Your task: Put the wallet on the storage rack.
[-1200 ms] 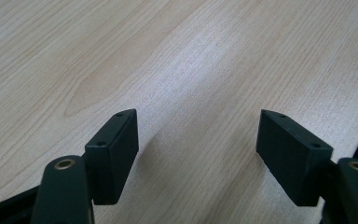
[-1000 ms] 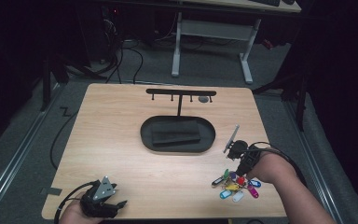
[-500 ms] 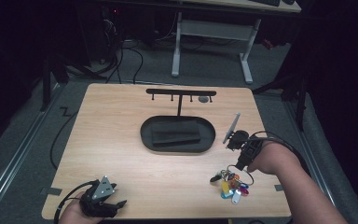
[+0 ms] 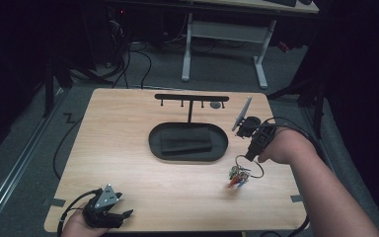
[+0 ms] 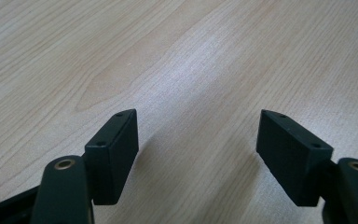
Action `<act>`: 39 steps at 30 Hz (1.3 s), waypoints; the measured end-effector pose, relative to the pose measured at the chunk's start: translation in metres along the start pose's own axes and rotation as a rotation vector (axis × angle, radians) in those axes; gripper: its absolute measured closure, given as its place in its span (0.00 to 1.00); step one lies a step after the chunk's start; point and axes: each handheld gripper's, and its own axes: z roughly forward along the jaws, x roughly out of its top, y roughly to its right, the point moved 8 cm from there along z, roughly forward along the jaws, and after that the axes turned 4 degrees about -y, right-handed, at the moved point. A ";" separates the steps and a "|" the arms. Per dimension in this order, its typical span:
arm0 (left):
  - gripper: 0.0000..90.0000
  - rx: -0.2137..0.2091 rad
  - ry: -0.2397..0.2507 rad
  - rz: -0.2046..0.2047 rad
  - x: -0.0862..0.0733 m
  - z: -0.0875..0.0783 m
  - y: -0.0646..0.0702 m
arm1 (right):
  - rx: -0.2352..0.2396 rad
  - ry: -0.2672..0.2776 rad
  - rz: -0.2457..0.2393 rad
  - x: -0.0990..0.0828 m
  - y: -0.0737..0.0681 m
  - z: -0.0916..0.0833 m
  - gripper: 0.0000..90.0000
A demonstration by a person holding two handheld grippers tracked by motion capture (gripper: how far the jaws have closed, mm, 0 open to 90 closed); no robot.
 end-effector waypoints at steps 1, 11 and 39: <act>0.33 0.000 0.001 0.001 0.000 0.000 0.000 | -0.003 -0.007 0.003 0.001 0.001 -0.002 0.97; 0.33 -0.008 0.001 0.001 -0.001 0.000 0.000 | -0.017 0.030 0.019 0.022 0.020 -0.016 0.97; 0.33 0.008 0.016 -0.023 0.000 -0.004 -0.009 | 0.000 0.054 0.086 0.064 0.060 -0.022 0.97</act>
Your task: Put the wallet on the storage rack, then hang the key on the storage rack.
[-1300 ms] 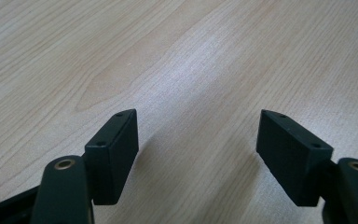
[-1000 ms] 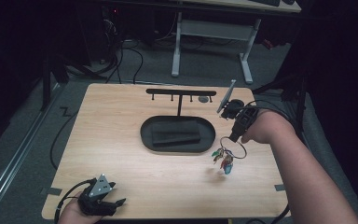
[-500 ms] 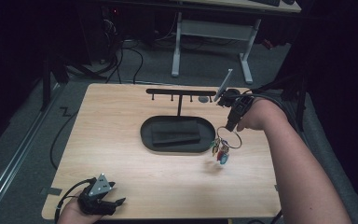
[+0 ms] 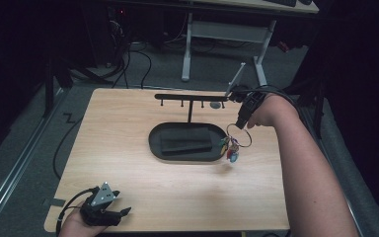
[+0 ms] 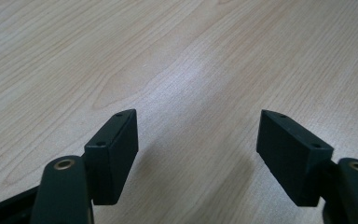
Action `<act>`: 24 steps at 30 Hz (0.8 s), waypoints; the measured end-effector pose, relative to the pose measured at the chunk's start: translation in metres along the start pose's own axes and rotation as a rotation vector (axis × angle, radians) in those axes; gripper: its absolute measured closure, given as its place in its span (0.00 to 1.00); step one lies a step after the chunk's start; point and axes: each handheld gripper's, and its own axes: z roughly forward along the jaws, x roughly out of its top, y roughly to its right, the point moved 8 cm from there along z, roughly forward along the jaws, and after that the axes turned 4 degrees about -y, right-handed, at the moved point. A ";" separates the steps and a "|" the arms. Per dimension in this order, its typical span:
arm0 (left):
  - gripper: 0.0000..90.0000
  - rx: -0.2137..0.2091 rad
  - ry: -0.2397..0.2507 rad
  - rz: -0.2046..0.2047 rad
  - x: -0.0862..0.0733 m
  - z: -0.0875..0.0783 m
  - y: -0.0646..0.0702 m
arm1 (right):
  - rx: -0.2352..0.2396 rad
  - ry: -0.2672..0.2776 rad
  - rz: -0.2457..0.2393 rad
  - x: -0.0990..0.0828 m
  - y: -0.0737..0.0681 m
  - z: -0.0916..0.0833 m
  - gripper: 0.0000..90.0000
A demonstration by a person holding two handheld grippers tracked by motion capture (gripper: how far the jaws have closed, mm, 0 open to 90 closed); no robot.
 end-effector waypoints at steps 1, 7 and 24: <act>0.33 -0.001 -0.003 0.001 0.000 0.000 0.000 | 0.005 -0.001 0.009 0.001 0.000 0.000 0.97; 0.33 0.006 0.001 0.000 0.000 -0.001 -0.001 | -0.010 -0.002 0.000 0.009 0.006 0.000 0.97; 0.33 0.009 -0.022 0.013 -0.005 0.000 0.000 | -0.020 0.020 0.007 0.033 0.019 0.003 0.97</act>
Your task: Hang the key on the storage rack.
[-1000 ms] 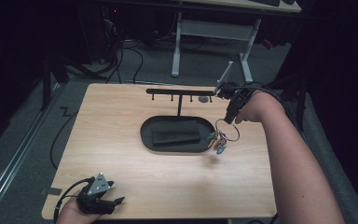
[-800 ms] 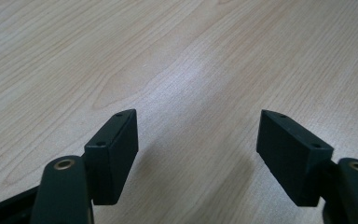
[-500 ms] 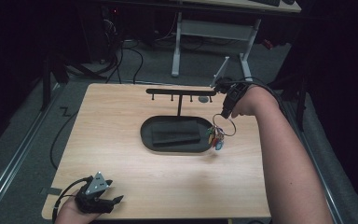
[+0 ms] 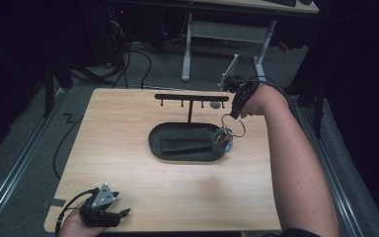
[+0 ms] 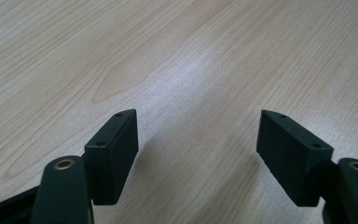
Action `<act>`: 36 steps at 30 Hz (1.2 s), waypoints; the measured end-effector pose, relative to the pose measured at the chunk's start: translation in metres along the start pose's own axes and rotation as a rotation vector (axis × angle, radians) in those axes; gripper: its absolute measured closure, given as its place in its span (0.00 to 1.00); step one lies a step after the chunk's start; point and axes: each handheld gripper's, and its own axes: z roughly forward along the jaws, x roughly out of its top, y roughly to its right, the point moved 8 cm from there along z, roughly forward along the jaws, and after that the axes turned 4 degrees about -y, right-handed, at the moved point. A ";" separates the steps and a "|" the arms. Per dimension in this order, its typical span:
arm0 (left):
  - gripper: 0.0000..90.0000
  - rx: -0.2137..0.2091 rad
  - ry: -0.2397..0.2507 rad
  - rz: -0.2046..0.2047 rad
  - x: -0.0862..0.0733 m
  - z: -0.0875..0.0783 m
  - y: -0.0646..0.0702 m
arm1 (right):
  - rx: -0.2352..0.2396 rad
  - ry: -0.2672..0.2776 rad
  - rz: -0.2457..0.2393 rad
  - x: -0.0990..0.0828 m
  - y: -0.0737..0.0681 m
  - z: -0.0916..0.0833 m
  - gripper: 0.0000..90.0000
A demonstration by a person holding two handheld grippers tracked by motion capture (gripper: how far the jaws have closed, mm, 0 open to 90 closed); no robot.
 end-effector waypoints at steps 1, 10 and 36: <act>0.33 0.003 0.006 -0.004 0.000 0.000 0.000 | 0.002 0.003 -0.006 0.002 0.000 0.000 0.97; 0.33 0.002 0.002 0.002 -0.001 0.001 0.000 | 0.009 0.019 0.008 0.011 0.005 0.001 0.97; 0.33 -0.011 -0.001 0.005 -0.004 0.002 -0.001 | -0.012 0.062 0.041 0.041 0.031 0.014 0.97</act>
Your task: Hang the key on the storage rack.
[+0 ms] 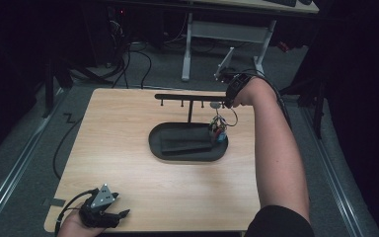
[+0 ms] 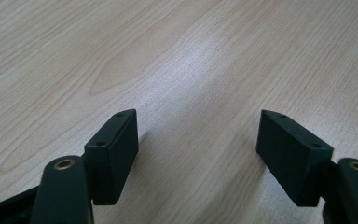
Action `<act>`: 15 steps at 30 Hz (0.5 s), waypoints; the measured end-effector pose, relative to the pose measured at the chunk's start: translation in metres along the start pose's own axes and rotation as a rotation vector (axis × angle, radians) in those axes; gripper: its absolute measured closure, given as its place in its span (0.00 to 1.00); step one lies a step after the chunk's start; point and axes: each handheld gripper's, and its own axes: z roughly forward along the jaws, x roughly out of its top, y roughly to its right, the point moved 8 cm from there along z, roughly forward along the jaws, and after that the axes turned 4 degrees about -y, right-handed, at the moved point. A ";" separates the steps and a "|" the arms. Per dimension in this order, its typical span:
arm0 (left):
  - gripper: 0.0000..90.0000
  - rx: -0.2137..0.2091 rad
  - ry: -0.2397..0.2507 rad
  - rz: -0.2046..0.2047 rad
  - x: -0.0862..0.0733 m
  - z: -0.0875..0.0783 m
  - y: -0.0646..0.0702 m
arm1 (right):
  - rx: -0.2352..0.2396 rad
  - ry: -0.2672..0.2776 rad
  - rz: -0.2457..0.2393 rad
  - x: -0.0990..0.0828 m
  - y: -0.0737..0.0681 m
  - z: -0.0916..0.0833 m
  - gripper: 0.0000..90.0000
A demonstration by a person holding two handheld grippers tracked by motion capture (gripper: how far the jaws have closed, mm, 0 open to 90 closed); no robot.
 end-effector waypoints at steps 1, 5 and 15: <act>0.33 0.002 0.000 -0.002 0.000 0.000 0.000 | -0.005 -0.001 0.004 0.001 0.001 0.001 0.97; 0.33 0.002 -0.003 -0.007 0.001 0.000 0.000 | -0.037 0.011 0.009 0.004 0.003 0.002 0.97; 0.33 0.001 -0.003 -0.002 0.002 -0.001 0.002 | -0.088 0.030 0.026 0.004 0.004 0.000 0.87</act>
